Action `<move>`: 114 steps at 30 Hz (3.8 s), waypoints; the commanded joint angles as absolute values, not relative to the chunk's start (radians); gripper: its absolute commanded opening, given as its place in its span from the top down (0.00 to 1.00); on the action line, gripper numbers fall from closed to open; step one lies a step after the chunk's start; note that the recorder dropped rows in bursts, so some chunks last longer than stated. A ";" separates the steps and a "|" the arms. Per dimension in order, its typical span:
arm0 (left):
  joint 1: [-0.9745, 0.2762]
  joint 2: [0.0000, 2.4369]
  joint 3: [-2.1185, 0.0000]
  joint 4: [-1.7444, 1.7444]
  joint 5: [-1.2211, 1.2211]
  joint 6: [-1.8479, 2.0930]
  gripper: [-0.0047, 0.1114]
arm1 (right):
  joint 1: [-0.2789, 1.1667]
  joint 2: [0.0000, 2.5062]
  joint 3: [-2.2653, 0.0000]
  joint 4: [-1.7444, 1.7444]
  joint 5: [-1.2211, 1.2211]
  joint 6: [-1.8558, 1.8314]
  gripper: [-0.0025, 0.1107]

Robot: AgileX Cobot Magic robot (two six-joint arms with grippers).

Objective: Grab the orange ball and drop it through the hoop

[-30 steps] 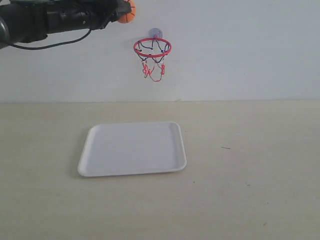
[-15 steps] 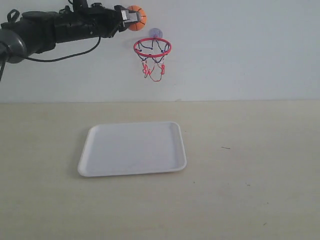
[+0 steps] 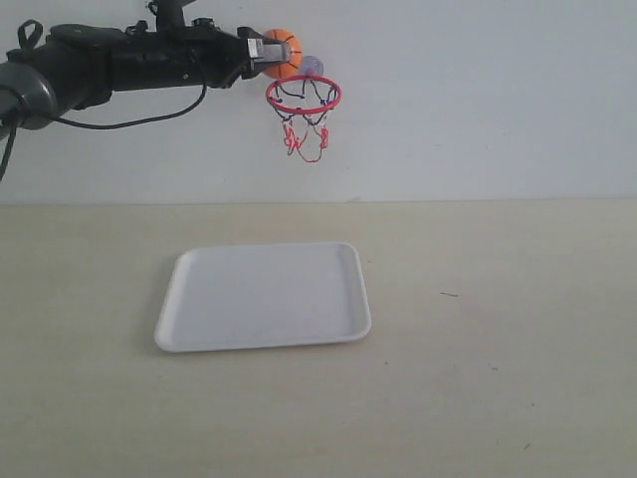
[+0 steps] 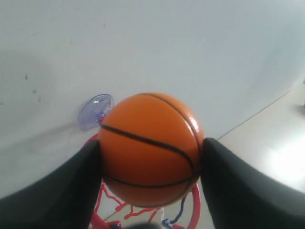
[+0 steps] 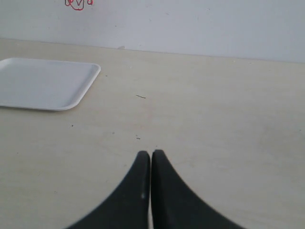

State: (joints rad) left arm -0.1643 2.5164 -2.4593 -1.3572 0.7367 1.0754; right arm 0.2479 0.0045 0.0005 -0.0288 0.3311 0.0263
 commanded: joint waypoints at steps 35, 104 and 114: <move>-0.230 2.520 -2.466 -1.364 0.628 1.219 0.92 | 0.251 0.000 0.000 -0.035 0.322 0.024 0.98; -0.184 1.500 -0.899 -1.594 1.221 1.142 0.92 | 0.250 0.000 0.000 -0.035 0.324 0.024 0.98; -0.184 1.175 -0.833 -1.730 1.221 1.142 0.92 | 0.250 0.000 0.000 -0.035 0.324 0.024 0.98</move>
